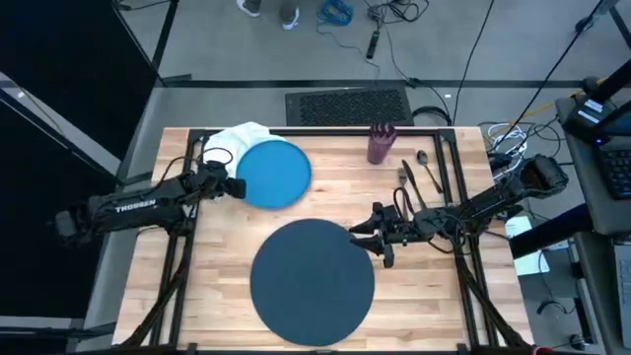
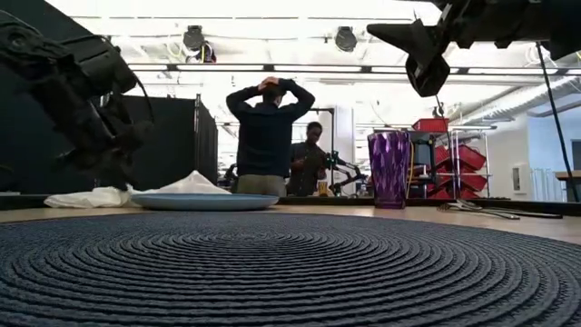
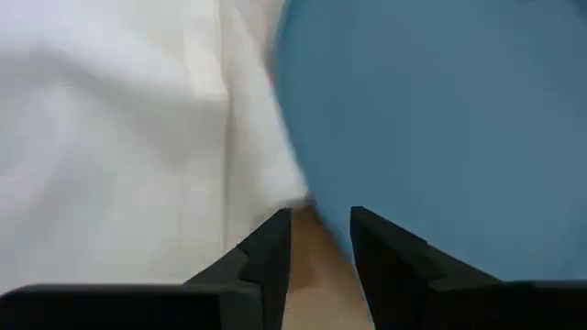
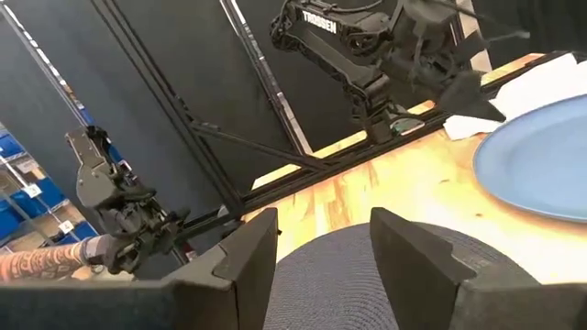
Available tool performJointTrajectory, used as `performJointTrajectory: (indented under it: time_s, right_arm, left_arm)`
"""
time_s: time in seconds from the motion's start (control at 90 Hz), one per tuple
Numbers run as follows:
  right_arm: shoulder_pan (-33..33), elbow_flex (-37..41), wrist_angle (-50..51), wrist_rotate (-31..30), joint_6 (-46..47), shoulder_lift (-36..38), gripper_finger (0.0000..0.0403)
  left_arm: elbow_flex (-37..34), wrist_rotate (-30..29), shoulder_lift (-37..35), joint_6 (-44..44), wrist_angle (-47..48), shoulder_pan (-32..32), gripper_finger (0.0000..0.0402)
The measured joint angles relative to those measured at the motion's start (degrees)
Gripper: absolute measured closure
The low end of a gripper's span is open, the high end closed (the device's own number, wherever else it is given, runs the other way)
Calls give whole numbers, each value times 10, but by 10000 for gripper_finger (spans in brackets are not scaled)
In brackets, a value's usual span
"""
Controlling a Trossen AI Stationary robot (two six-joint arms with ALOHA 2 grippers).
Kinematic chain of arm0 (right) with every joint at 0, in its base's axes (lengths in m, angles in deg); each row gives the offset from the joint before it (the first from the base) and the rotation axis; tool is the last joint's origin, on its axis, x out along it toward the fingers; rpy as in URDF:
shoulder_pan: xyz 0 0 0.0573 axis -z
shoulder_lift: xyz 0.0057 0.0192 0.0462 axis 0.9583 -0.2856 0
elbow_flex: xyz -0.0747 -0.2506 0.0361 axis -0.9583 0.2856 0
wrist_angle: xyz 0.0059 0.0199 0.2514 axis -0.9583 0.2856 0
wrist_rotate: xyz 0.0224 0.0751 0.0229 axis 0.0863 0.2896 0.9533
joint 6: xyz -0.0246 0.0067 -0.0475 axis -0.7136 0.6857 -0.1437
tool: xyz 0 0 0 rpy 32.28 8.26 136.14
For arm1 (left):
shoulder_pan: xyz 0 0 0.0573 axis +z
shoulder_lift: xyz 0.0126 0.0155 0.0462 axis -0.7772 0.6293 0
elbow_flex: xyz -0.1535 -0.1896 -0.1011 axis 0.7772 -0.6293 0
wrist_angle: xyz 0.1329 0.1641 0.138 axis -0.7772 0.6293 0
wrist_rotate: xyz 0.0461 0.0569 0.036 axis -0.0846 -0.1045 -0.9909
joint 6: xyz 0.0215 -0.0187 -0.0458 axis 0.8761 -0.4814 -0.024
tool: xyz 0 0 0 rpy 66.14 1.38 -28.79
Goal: Set table place
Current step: Put the plate on the place mat
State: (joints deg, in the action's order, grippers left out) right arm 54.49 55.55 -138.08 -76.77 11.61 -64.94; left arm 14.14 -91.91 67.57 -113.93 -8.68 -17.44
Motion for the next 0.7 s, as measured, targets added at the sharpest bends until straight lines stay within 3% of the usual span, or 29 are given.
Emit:
performJointTrajectory:
  time_s: [0.7]
  right_arm:
    - [0,0,0,0,0,0,241]
  left_arm:
    - [-32,14,20,-60,-97,-41,301]
